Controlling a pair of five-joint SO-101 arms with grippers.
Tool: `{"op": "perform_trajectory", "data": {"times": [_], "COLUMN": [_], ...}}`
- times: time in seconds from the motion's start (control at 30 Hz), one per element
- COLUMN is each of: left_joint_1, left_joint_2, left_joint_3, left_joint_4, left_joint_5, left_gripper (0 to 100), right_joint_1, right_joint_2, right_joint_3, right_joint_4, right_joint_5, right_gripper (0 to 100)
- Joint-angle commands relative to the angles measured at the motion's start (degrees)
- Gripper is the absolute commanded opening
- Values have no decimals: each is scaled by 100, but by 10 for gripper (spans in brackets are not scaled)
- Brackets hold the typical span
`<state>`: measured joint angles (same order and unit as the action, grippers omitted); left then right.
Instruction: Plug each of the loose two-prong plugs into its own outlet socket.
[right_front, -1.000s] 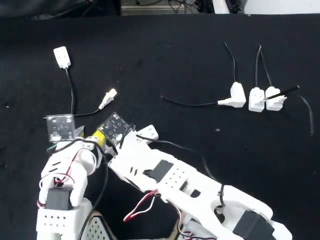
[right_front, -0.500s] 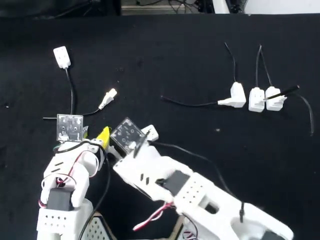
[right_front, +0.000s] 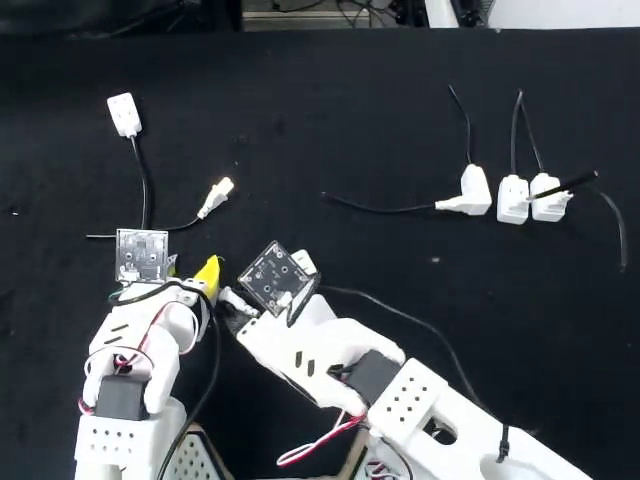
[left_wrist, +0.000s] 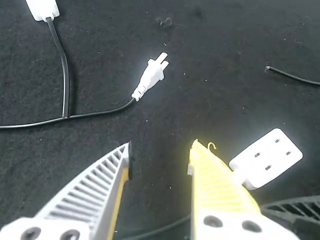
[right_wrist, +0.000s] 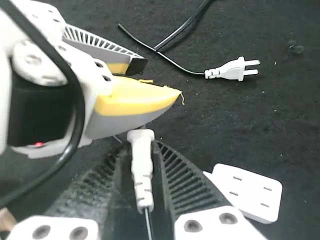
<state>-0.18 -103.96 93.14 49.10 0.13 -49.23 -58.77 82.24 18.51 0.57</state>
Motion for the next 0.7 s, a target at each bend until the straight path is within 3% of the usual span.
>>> {"op": "perform_trajectory", "data": {"times": [0.0,0.17,0.37,0.67], "left_joint_1": [75,57,84,84], "left_joint_2": [35,35,35,35], "left_joint_3": [-22,-22,-13,-13], "left_joint_4": [26,26,26,18], "left_joint_5": [-62,-62,-62,-62], "left_gripper": [191,191,191,191], "right_joint_1": [211,220,220,193], "right_joint_2": [-251,-242,-251,-251], "right_joint_3": [-163,-163,-637,-655], "right_joint_4": [26,79,862,888], "right_joint_5": [44,44,44,18], "right_gripper": [11,11,11,11]}}
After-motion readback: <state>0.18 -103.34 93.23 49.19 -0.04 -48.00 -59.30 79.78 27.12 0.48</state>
